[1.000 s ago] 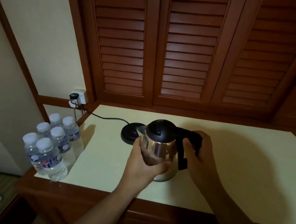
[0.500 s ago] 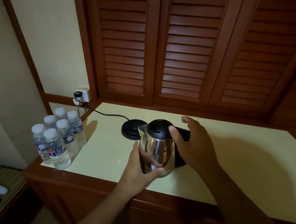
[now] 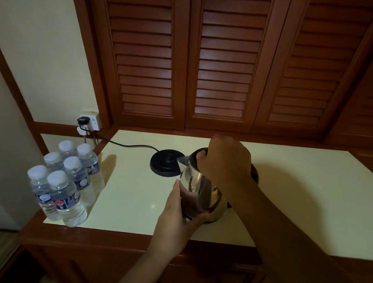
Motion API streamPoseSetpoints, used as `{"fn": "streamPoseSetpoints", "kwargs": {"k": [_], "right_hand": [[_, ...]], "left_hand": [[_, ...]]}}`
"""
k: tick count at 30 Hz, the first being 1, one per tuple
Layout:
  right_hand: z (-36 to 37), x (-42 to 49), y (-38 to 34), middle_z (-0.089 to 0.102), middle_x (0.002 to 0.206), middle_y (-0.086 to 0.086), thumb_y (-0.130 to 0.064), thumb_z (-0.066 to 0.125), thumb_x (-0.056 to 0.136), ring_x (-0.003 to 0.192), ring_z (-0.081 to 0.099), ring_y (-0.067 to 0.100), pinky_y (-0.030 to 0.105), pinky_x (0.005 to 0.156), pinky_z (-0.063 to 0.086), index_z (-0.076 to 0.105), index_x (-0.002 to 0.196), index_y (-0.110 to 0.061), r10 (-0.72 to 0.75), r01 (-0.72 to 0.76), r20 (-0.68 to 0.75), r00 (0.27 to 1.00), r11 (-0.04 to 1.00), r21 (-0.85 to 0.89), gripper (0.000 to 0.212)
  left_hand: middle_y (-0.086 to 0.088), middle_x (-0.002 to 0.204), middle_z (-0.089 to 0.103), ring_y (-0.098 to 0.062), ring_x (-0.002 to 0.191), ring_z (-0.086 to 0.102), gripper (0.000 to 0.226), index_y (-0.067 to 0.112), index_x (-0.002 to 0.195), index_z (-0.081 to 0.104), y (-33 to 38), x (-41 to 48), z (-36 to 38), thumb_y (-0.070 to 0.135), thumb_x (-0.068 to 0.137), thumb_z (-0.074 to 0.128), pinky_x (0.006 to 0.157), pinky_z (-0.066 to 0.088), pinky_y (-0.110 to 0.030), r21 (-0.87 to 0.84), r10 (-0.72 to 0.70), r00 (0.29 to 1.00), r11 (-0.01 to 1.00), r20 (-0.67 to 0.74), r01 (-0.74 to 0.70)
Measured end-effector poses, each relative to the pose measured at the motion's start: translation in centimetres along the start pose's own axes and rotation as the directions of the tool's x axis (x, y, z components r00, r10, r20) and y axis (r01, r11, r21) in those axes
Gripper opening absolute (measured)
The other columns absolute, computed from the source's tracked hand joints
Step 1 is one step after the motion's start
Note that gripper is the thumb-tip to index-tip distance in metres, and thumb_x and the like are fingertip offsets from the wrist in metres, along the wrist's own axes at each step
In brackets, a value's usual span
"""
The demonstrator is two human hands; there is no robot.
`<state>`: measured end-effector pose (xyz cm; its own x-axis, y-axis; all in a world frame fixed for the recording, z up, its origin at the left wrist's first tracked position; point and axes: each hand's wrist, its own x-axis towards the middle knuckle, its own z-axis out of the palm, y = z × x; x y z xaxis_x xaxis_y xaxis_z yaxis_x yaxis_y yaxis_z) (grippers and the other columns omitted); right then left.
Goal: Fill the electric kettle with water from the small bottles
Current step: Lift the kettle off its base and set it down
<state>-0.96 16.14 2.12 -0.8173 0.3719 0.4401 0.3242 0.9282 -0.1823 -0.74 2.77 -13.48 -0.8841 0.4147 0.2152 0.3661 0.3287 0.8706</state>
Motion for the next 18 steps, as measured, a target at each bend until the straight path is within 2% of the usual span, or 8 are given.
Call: {"fn": "streamPoseSetpoints", "kwargs": {"k": [4, 7, 9, 12, 13, 15, 16, 18], "right_hand": [[-0.4, -0.3, -0.1, 0.052, 0.084, -0.003, -0.035, 0.058, 0.097, 0.078, 0.053, 0.015, 0.027, 0.075, 0.045, 0.058, 0.096, -0.020, 0.026, -0.027, 0.005, 1.000, 0.997, 0.074, 0.015], [-0.3, -0.3, 0.2, 0.048, 0.076, -0.005, -0.031, 0.058, 0.097, 0.075, 0.052, 0.015, 0.026, 0.071, 0.039, 0.047, 0.087, -0.021, 0.011, -0.010, -0.005, 1.000, 0.997, 0.073, 0.018], [0.0, -0.3, 0.4, 0.046, 0.069, -0.007, -0.030, 0.057, 0.096, 0.071, 0.052, 0.014, 0.026, 0.069, 0.040, 0.050, 0.085, -0.019, 0.004, -0.004, -0.007, 1.000, 0.997, 0.072, 0.018], [0.0, 0.1, 0.9, 0.058, 0.073, -0.003, -0.028, 0.056, 0.096, 0.067, 0.059, 0.012, 0.022, 0.063, 0.048, 0.062, 0.091, -0.014, -0.002, 0.013, -0.088, 0.996, 0.992, 0.127, 0.016], [-0.2, 0.2, 1.3, 0.060, 0.072, -0.004, -0.027, 0.054, 0.097, 0.064, 0.059, 0.009, 0.016, 0.059, 0.046, 0.064, 0.093, -0.014, 0.016, 0.004, -0.115, 0.993, 0.984, 0.179, 0.017], [-1.1, 0.1, 2.5, 0.060, 0.071, -0.004, -0.025, 0.049, 0.100, 0.063, 0.059, 0.002, 0.009, 0.052, 0.040, 0.063, 0.091, -0.014, 0.116, -0.066, -0.117, 0.986, 0.929, 0.364, 0.020], [-1.5, -0.1, 3.2, 0.063, 0.074, -0.002, -0.025, 0.048, 0.101, 0.066, 0.061, 0.003, 0.009, 0.053, 0.043, 0.064, 0.092, -0.014, 0.182, -0.115, -0.093, 0.979, 0.868, 0.483, 0.021], [-1.7, -0.9, 4.7, 0.067, 0.087, 0.001, -0.024, 0.048, 0.102, 0.079, 0.065, 0.009, 0.018, 0.064, 0.049, 0.067, 0.098, -0.014, 0.284, -0.190, -0.023, 0.958, 0.696, 0.693, 0.022]], "left_hand": [[0.019, 0.118, 0.069, -0.006, 0.106, 0.071, 0.063, 0.029, 0.131, 0.044, -0.2, 0.1, -0.1, 0.050, 0.086, 0.083, 0.085, 0.064, -0.032, -0.015, 0.007, 1.000, 1.000, -0.002, -0.007], [0.020, 0.116, 0.070, -0.004, 0.104, 0.070, 0.055, 0.033, 0.125, 0.046, -0.4, 0.1, 0.1, 0.048, 0.087, 0.083, 0.084, 0.063, -0.026, 0.009, 0.019, 1.000, 1.000, 0.013, -0.019], [0.021, 0.117, 0.069, -0.002, 0.105, 0.069, 0.058, 0.034, 0.127, 0.045, -0.7, 0.2, 0.1, 0.049, 0.087, 0.083, 0.083, 0.060, -0.021, 0.007, 0.019, 1.000, 1.000, 0.017, -0.019], [0.020, 0.126, 0.064, -0.006, 0.113, 0.067, 0.082, 0.025, 0.146, 0.037, -0.8, 0.4, 0.0, 0.060, 0.084, 0.080, 0.089, 0.061, -0.027, 0.013, 0.026, 0.999, 1.000, 0.030, -0.027], [0.020, 0.128, 0.063, -0.006, 0.114, 0.066, 0.087, 0.023, 0.148, 0.035, -0.9, 0.4, -0.1, 0.061, 0.084, 0.080, 0.091, 0.061, -0.028, 0.016, 0.028, 0.999, 0.999, 0.032, -0.029], [0.020, 0.129, 0.062, -0.006, 0.115, 0.065, 0.087, 0.023, 0.148, 0.035, -0.8, 0.3, -0.2, 0.059, 0.084, 0.080, 0.091, 0.060, -0.028, 0.015, 0.043, 0.998, 0.999, 0.042, -0.044], [0.019, 0.129, 0.062, -0.006, 0.115, 0.065, 0.087, 0.023, 0.148, 0.035, -0.8, 0.2, -0.2, 0.059, 0.084, 0.081, 0.091, 0.060, -0.027, 0.012, 0.048, 0.998, 0.999, 0.042, -0.049], [0.019, 0.130, 0.062, -0.006, 0.116, 0.065, 0.090, 0.023, 0.150, 0.034, -0.9, 0.2, -0.1, 0.061, 0.083, 0.080, 0.092, 0.060, -0.029, 0.007, 0.055, 0.998, 0.998, 0.034, -0.055]]}}
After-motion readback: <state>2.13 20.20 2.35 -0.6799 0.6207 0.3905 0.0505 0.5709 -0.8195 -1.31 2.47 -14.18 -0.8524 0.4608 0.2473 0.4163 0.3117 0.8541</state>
